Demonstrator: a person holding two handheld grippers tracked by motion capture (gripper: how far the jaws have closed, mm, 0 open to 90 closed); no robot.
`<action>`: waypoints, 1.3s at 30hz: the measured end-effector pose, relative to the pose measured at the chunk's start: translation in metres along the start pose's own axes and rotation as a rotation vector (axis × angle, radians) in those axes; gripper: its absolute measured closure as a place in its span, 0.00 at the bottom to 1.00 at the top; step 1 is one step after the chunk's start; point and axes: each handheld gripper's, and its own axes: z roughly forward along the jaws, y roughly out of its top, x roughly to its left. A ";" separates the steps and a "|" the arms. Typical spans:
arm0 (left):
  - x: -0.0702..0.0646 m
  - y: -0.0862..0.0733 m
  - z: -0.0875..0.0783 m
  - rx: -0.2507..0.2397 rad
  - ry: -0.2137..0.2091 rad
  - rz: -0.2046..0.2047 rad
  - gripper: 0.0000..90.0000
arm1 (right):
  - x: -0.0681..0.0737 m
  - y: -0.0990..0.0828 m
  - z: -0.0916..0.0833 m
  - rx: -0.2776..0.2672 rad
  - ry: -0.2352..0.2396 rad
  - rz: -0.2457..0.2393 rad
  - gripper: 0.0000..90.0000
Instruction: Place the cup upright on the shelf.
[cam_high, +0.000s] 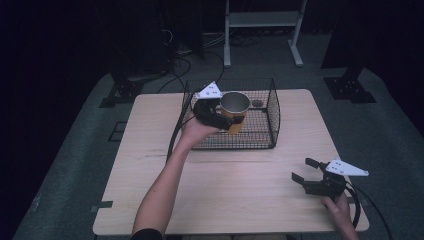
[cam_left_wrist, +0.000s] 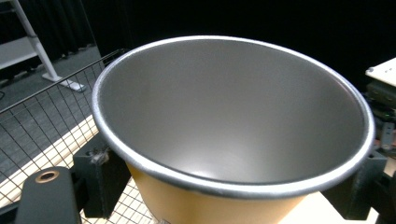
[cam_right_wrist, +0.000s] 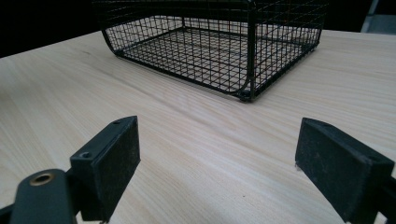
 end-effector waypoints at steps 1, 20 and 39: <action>0.005 0.002 0.005 0.003 -0.002 -0.007 0.17 | 0.000 0.000 0.000 -0.001 0.002 0.001 0.14; 0.042 0.001 0.030 0.039 0.000 -0.033 0.17 | -0.001 0.000 -0.001 -0.010 0.009 0.011 0.14; 0.065 -0.014 0.059 0.101 0.001 -0.062 0.17 | -0.001 0.000 -0.001 -0.015 0.016 0.010 0.14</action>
